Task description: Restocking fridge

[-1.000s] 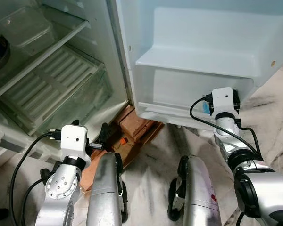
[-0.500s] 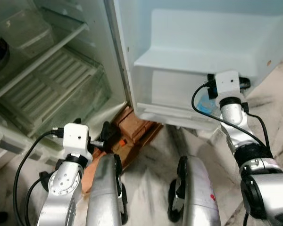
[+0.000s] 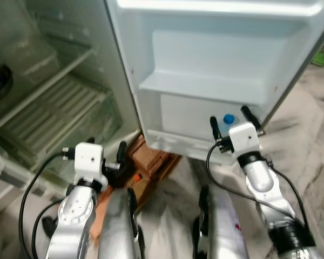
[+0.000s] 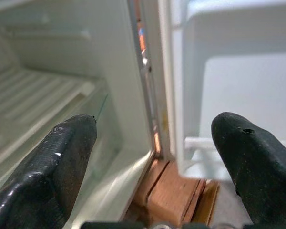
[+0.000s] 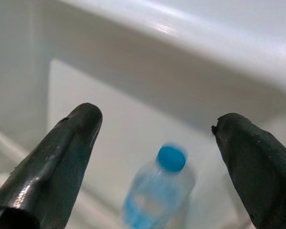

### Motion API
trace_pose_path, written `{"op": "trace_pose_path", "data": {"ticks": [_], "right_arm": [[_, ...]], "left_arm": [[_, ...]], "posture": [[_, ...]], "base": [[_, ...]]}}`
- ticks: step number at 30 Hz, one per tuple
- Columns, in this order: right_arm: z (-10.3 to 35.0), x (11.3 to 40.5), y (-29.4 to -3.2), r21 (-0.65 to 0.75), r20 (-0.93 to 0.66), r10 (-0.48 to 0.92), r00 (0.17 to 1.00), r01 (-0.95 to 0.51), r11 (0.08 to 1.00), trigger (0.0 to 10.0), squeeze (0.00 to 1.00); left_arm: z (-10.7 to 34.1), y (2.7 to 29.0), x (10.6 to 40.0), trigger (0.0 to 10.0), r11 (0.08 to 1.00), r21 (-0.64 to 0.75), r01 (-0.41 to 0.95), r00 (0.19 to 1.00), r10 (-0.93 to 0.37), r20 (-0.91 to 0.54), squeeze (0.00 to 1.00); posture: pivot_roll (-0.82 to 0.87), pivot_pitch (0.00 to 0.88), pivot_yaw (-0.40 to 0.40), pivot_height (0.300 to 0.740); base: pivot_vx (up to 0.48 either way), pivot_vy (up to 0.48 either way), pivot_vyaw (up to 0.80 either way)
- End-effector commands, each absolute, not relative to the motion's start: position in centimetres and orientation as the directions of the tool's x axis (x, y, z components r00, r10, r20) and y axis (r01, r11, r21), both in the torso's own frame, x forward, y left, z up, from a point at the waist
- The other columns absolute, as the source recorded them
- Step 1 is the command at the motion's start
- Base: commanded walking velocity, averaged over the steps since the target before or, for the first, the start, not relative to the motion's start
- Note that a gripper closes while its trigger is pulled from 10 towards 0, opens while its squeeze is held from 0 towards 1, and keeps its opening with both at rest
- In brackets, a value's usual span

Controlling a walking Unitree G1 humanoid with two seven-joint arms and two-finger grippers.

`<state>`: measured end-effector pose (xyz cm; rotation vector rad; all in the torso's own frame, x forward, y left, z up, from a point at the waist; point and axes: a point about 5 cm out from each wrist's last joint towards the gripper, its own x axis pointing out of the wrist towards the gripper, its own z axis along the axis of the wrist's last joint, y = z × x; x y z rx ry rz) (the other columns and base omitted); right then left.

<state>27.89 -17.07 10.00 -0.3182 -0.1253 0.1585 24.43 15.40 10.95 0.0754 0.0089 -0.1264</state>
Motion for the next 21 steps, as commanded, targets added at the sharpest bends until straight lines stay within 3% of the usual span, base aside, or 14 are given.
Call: {"op": "trace_pose_path", "data": {"ticks": [1, 2, 3, 12, 21], "right_arm": [[10.7, 27.3, -16.2, -0.268, 0.122, 0.195, 0.973, -0.157, 0.951, 10.0, 0.96], [10.9, 26.9, -15.9, -0.263, 0.132, 0.2, 0.971, -0.16, 0.951, 10.0, 0.96], [11.0, 26.6, -15.7, -0.276, 0.141, 0.196, 0.97, -0.152, 0.949, 10.0, 0.0], [12.1, 25.5, -15.5, -0.21, 0.158, 0.111, 0.981, -0.076, 0.975, 10.0, 0.0], [13.5, 26.4, -15.5, -0.21, 0.171, 0.086, 0.982, -0.049, 0.976, 10.0, 0.0]], "left_arm": [[10.5, 15.9, 24.3, 10.0, 0.991, 0.083, 0.103, 0.995, -0.101, -0.026, 0.0], [10.5, 15.9, 24.2, 10.0, 0.991, 0.083, 0.103, 0.995, -0.101, -0.026, 0.0], [10.5, 15.9, 24.2, 10.0, 0.991, 0.082, 0.104, 0.994, -0.102, -0.027, 0.0], [9.6, 15.4, 23.7, 10.0, 0.991, 0.068, 0.116, 0.992, -0.113, -0.048, 0.0], [9.9, 15.3, 24.3, 10.0, 0.99, 0.073, 0.121, 0.992, -0.119, -0.028, 0.0]], "posture": [[0.07, 0.082, 0.077, 0.561], [0.07, 0.081, 0.077, 0.561], [0.06, 0.079, 0.077, 0.561], [0.04, 0.075, 0.08, 0.566], [0.05, 0.083, 0.068, 0.621]], "base": [[0.0, 0.0, 0.0], [0.0, 0.0, 0.0], [0.0, 0.0, 0.0], [0.0, 0.0, 0.0], [0.0, 0.0, 0.0]]}}
